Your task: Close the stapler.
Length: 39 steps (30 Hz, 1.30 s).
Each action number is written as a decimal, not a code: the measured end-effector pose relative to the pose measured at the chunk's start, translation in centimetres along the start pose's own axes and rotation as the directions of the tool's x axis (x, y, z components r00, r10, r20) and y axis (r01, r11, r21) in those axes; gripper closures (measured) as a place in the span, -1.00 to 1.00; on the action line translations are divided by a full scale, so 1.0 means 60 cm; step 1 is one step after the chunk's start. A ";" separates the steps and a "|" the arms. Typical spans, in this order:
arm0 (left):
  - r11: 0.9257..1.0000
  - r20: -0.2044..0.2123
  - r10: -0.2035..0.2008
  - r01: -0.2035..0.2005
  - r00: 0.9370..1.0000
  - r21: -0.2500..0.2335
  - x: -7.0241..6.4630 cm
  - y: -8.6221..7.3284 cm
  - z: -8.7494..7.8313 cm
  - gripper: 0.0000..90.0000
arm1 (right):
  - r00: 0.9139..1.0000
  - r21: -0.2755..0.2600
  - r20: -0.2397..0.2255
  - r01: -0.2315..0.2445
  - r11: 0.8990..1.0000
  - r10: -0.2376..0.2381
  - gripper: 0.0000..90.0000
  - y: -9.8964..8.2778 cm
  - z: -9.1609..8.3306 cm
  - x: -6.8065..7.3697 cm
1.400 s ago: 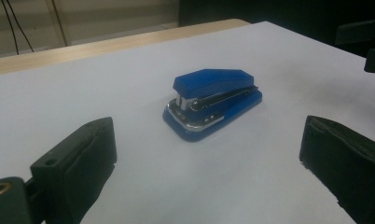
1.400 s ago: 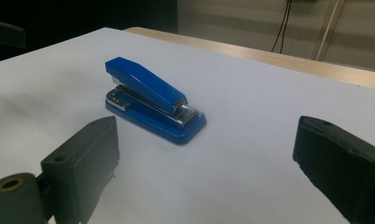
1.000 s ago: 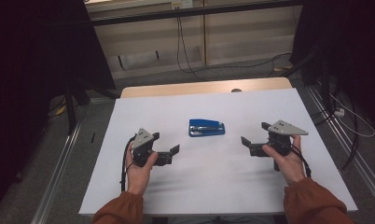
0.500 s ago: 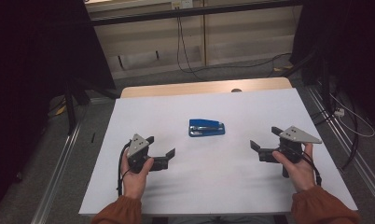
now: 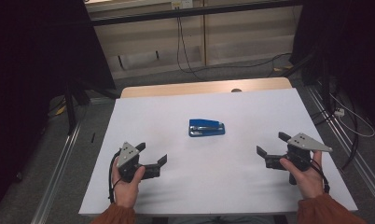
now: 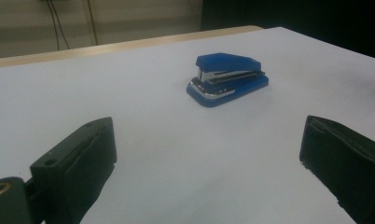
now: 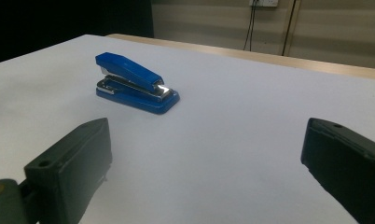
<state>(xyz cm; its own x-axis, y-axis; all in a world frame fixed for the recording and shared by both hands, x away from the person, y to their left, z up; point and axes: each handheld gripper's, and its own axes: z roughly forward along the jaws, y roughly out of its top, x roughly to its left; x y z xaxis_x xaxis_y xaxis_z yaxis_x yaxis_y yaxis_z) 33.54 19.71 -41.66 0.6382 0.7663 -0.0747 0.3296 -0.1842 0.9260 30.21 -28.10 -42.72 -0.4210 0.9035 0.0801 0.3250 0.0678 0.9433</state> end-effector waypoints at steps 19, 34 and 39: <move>1.000 -0.062 -0.012 0.012 0.998 -0.003 0.001 -0.018 -0.053 -0.91 | 0.998 0.003 0.063 -0.004 1.000 0.004 -0.95 -0.023 -0.046 0.004; 0.998 -0.097 -0.020 0.025 0.995 0.054 0.006 -0.025 -0.049 -0.91 | 0.995 0.013 0.096 -0.013 1.000 0.012 -0.92 -0.041 -0.055 0.000; 0.999 -0.089 -0.036 0.039 0.995 0.030 0.007 -0.021 -0.049 -0.91 | 0.996 0.010 0.083 -0.014 1.000 0.013 -0.92 -0.039 -0.050 0.001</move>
